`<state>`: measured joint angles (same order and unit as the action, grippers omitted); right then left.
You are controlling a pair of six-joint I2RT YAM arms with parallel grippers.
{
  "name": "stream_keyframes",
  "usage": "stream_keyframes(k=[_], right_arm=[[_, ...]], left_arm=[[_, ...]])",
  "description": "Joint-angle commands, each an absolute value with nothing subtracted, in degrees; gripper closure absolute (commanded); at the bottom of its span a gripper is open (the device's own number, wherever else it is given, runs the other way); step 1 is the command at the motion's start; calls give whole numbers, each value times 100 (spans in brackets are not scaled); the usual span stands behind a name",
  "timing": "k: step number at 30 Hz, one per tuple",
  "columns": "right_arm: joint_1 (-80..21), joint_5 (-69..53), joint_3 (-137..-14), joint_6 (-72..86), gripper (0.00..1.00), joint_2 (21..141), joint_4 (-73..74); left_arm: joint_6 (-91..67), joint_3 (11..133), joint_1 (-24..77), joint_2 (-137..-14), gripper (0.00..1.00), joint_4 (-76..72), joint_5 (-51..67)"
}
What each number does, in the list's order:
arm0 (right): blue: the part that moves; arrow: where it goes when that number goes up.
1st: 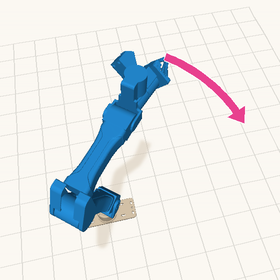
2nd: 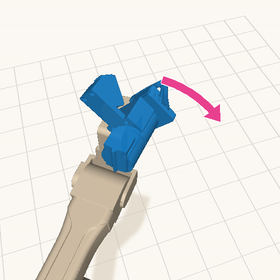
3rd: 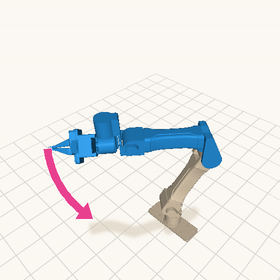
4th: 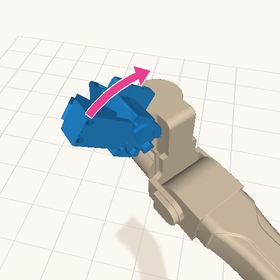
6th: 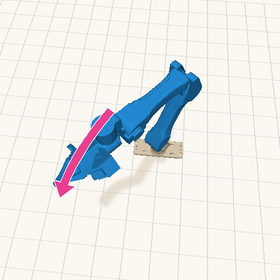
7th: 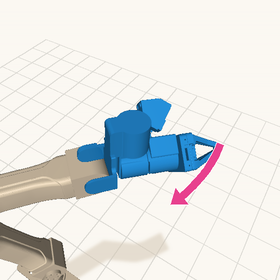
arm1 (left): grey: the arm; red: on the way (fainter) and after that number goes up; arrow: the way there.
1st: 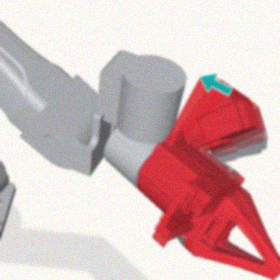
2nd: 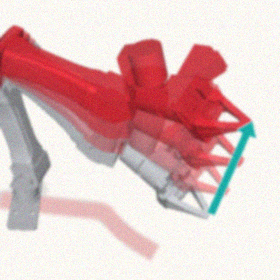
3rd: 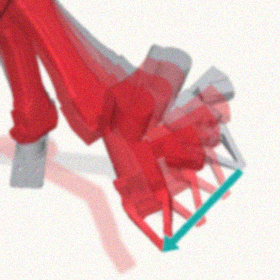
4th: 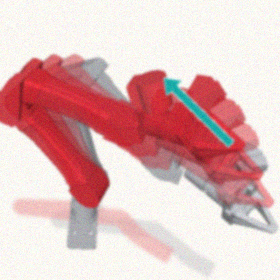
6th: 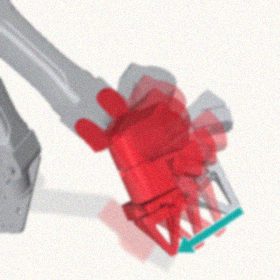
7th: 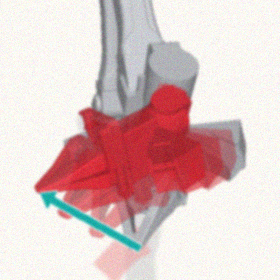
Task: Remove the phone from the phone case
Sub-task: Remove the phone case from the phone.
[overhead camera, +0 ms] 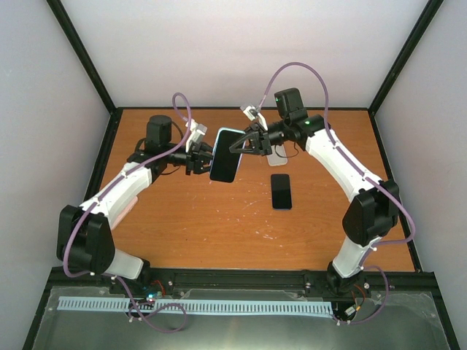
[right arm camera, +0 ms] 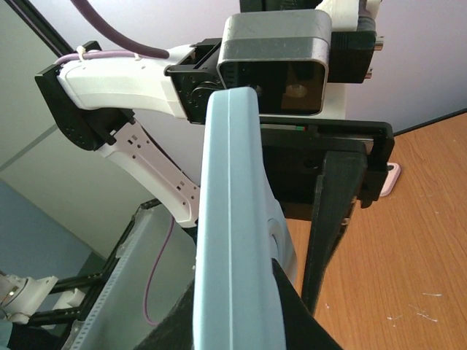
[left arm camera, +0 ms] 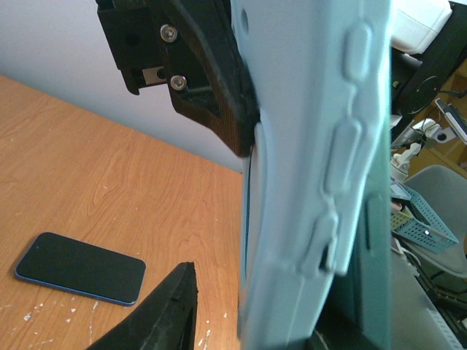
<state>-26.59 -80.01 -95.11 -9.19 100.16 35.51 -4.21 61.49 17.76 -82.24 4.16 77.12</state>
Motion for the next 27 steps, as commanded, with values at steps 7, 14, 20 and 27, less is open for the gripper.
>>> stream_keyframes(k=[7,14,20,27], right_arm=[[-2724,-7682,-9947,-749,97,10646,3383],[-2315,-7399,-10418,-308,75,10906,3106],[-2030,-6783,-10547,-136,56,10845,2954],[-2013,-5381,-9769,-417,44,10054,2165]], left_arm=[[-1670,5814,1747,-7998,90,-823,7749],[-3094,5618,1319,-8318,98,-1944,7879],[-4280,5539,1021,-8657,99,-2955,7901],[-5526,5707,832,-9149,99,-3397,7869]])
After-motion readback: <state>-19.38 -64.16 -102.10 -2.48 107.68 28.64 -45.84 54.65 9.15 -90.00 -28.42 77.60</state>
